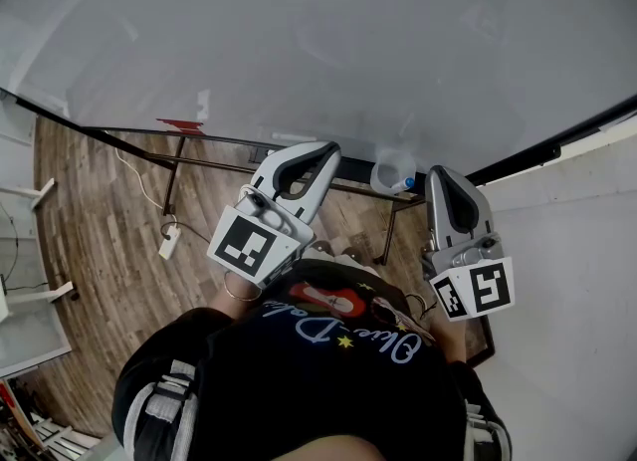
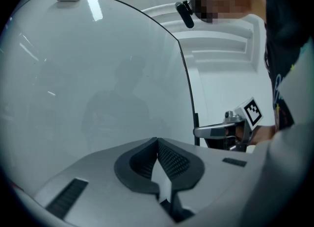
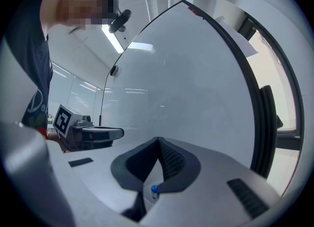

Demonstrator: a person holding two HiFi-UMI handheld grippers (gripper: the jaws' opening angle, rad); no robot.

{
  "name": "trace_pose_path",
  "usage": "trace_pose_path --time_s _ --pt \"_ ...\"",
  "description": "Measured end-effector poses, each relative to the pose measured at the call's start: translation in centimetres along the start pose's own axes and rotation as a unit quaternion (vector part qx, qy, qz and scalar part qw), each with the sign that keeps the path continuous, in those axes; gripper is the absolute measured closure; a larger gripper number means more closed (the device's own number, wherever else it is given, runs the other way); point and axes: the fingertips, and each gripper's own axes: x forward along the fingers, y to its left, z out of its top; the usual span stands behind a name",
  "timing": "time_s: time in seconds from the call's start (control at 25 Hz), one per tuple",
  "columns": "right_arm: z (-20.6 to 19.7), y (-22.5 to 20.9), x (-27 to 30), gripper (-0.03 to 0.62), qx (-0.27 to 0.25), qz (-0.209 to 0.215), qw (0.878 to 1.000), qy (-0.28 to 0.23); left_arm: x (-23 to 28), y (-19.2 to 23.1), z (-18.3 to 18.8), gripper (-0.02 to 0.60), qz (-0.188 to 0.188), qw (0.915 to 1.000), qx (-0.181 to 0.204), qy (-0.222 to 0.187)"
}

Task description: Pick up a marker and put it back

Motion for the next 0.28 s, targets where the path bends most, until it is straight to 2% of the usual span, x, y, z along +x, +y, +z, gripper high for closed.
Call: trace_pose_path --time_s 0.28 --pt "0.12 -0.08 0.19 0.594 -0.001 0.0 1.0 0.001 0.14 0.13 0.15 0.578 0.0 1.0 0.001 -0.001"
